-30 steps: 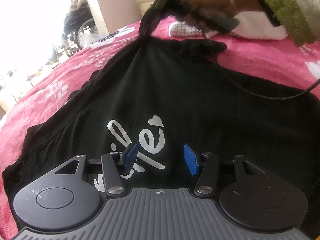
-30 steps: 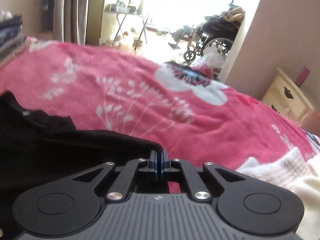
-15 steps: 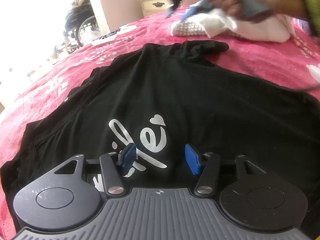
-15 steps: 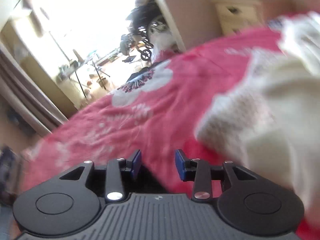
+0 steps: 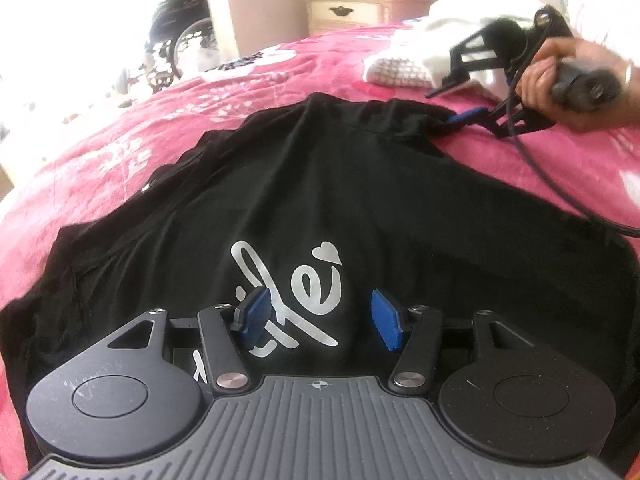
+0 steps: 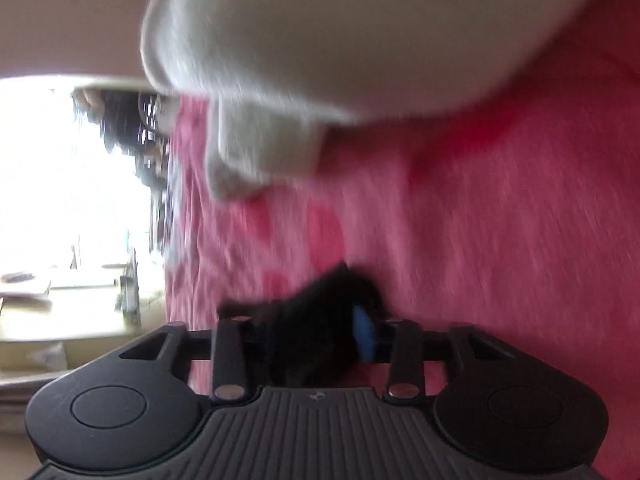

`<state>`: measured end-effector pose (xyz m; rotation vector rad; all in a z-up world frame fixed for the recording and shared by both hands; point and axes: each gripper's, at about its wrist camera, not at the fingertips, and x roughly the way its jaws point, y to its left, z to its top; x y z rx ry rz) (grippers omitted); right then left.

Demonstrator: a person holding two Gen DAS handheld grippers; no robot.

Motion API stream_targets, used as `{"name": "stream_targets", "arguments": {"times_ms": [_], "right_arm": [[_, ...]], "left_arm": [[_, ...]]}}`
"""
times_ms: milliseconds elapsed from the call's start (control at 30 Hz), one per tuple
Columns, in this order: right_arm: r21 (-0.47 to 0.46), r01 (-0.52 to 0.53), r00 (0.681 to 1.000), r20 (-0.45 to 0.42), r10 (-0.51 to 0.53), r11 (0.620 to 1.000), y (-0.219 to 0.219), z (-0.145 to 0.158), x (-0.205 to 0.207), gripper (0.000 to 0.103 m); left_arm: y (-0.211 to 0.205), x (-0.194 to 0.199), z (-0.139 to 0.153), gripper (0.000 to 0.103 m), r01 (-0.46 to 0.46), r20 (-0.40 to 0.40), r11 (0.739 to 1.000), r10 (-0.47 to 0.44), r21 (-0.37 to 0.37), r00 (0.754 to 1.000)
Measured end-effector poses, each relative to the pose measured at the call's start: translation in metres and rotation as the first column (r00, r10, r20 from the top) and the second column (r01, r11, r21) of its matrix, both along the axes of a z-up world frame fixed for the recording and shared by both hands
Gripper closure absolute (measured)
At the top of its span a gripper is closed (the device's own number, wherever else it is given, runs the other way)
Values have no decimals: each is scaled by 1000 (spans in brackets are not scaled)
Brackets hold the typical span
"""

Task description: Fold clothes

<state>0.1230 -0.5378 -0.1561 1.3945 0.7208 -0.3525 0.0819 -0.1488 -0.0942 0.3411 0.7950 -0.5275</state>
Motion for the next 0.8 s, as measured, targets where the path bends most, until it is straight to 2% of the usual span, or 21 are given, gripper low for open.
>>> {"name": "stream_targets", "arguments": {"times_ms": [67, 133, 167, 233, 300, 367, 433, 467, 533, 567, 633, 700, 767, 800], "right_arm": [[-75, 2, 1000, 25, 0, 997, 3, 11, 7, 103], [-190, -24, 993, 112, 46, 982, 10, 37, 13, 103], [-273, -67, 978, 174, 118, 960, 18, 56, 17, 103], [-450, -156, 921, 254, 294, 879, 40, 94, 26, 103], [-601, -232, 851, 255, 459, 764, 67, 126, 30, 103], [-621, -278, 829, 231, 509, 733, 83, 137, 29, 100], [-502, -293, 878, 197, 437, 814, 75, 121, 21, 84], [-435, -292, 901, 174, 398, 852, 70, 112, 17, 63], [-299, -224, 957, 114, 268, 928, 49, 82, 1, 61], [-265, -180, 977, 66, 205, 947, 40, 68, -5, 61], [-258, -89, 995, -66, 75, 962, 28, 45, -14, 57], [-237, -68, 990, -136, 36, 969, 19, 25, -11, 57], [-281, -91, 994, -82, 71, 955, 25, 34, -6, 57], [-305, -103, 994, -51, 92, 947, 29, 39, -4, 70]], "left_arm": [[1, -1, 0, 47, -9, -4, 1000, 9, -3, 1000], [2, -1, 0, 47, -17, -7, 1000, 17, -6, 1000], [3, -1, -1, 47, -22, -12, 1000, 22, -5, 1000], [6, -1, -1, 47, -38, -26, 999, 37, -10, 999], [11, 1, -1, 47, -55, -37, 998, 55, -14, 998], [16, 3, -1, 47, -72, -45, 997, 71, -20, 996], [21, 4, -1, 47, -83, -56, 996, 81, -34, 995], [22, 4, -1, 47, -85, -62, 996, 83, -40, 995], [22, 4, -3, 47, -89, -66, 995, 86, -41, 994], [22, 4, -4, 47, -88, -67, 995, 85, -41, 994], [19, 3, -6, 47, -82, -65, 996, 80, -31, 995], [16, 1, -7, 47, -66, -49, 998, 66, -13, 997], [13, -2, -7, 47, -54, -33, 999, 54, 3, 998], [13, -2, -7, 47, -51, -29, 999, 51, 5, 998]]}}
